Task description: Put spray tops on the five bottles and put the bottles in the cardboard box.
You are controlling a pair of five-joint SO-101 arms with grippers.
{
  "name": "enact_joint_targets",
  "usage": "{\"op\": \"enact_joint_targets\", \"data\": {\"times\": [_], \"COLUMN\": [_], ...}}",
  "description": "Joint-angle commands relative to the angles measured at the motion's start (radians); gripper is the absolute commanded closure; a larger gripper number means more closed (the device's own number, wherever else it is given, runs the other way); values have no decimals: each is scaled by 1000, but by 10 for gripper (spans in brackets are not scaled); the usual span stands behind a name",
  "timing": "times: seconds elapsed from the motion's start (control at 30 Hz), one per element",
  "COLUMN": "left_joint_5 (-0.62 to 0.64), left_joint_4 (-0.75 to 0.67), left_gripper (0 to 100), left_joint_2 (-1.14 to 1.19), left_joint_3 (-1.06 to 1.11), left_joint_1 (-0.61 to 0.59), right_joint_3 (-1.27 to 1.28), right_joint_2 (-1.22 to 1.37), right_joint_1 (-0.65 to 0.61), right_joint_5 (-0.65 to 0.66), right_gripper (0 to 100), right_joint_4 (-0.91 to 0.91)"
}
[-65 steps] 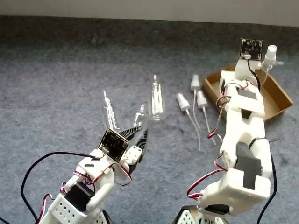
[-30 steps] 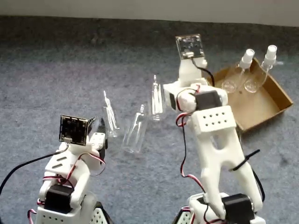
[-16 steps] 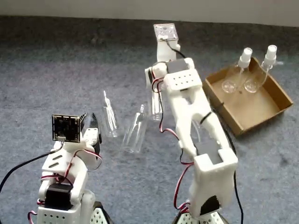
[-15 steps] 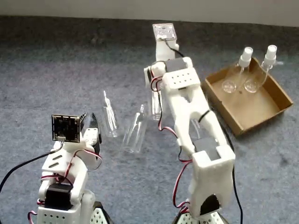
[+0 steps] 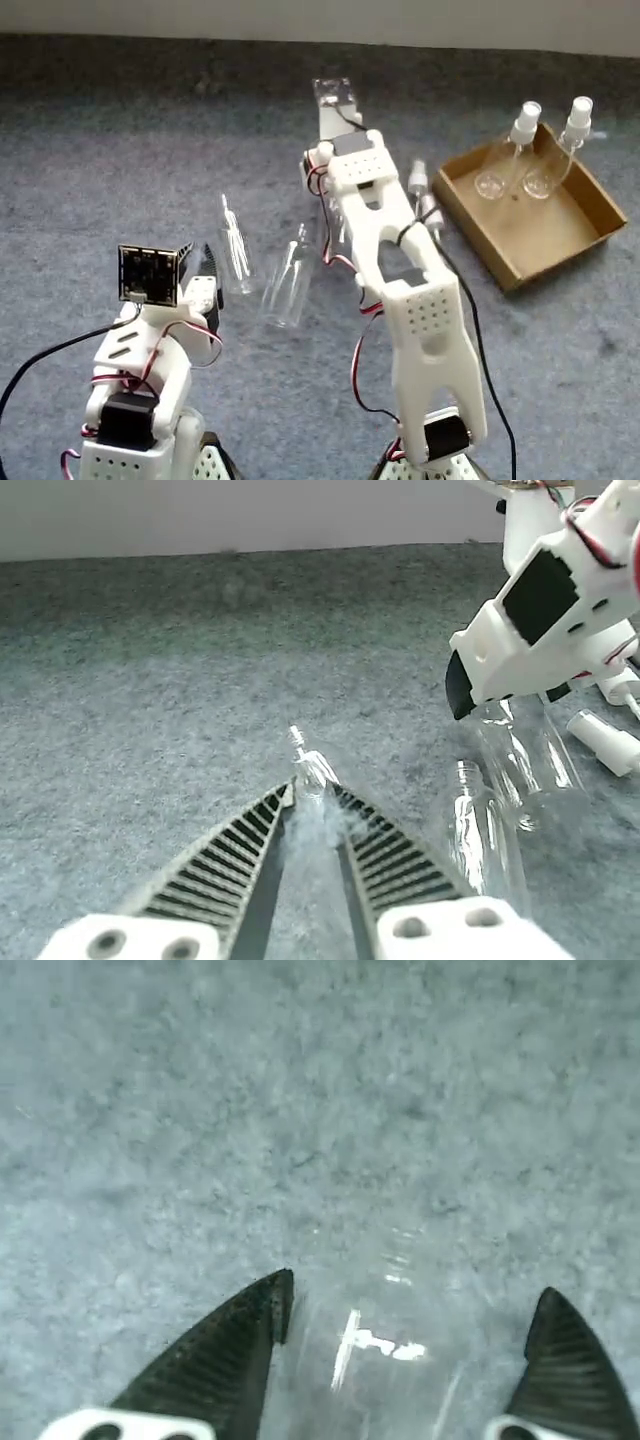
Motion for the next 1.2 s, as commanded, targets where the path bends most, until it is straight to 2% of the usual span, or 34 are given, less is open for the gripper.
{"op": "enact_joint_targets", "data": {"times": [0.0, 0.07, 0.23, 0.3, 0.57, 0.7, 0.9, 1.03, 1.17], "left_joint_5": [3, 3, 3, 3, 3, 3, 3, 3, 3], "left_joint_4": [-28, -28, -28, -28, -28, -28, -29, -29, -29], "left_gripper": [995, 995, 995, 995, 995, 994, 993, 993, 993], "left_joint_2": [-8, -8, -8, -8, -8, -8, -8, -8, -8], "left_joint_3": [5, 8, 8, 10, 12, 25, 27, 27, 27], "left_joint_1": [16, 16, 16, 16, 18, 18, 18, 18, 18], "right_joint_3": [-142, -206, -375, -440, -631, -828, -1041, -1070, -1066], "right_joint_2": [2, 18, 33, 31, 25, 30, 25, 24, -54], "right_joint_1": [-8, -2, 27, 39, 59, 82, 136, 151, 173], "right_joint_5": [-9, -9, -5, -5, -3, -3, 17, 133, 138], "right_gripper": [674, 714, 912, 958, 964, 964, 964, 964, 964], "right_joint_4": [101, 166, 249, 294, 483, 595, 604, 604, 604]}}
